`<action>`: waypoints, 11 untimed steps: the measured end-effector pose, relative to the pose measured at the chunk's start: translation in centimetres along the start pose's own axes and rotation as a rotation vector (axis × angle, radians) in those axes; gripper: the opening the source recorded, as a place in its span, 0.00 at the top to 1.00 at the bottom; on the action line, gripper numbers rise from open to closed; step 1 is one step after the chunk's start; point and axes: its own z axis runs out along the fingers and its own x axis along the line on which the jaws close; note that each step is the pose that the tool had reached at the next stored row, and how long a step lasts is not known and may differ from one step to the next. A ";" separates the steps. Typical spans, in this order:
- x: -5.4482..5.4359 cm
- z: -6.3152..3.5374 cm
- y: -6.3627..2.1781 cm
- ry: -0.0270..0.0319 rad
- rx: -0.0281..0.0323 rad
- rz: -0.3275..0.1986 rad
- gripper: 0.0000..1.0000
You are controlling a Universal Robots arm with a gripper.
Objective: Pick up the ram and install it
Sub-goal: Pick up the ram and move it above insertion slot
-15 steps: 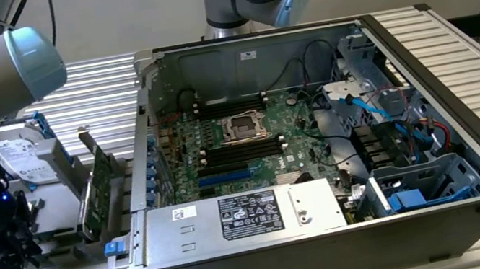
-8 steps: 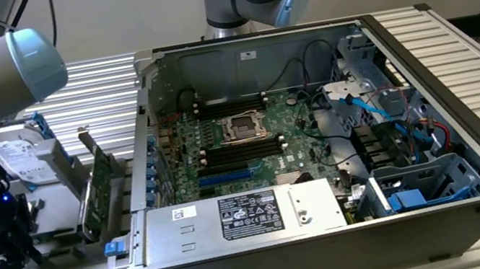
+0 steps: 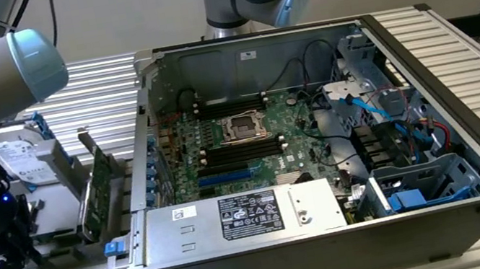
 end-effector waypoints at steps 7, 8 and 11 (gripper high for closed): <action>0.0 0.02 -0.01 0.0007 -0.0002 0.001 0.86; 0.0 0.02 -0.01 0.0010 -0.0002 0.003 0.86; 0.0 -0.01 -0.03 0.0027 0.0001 0.004 0.86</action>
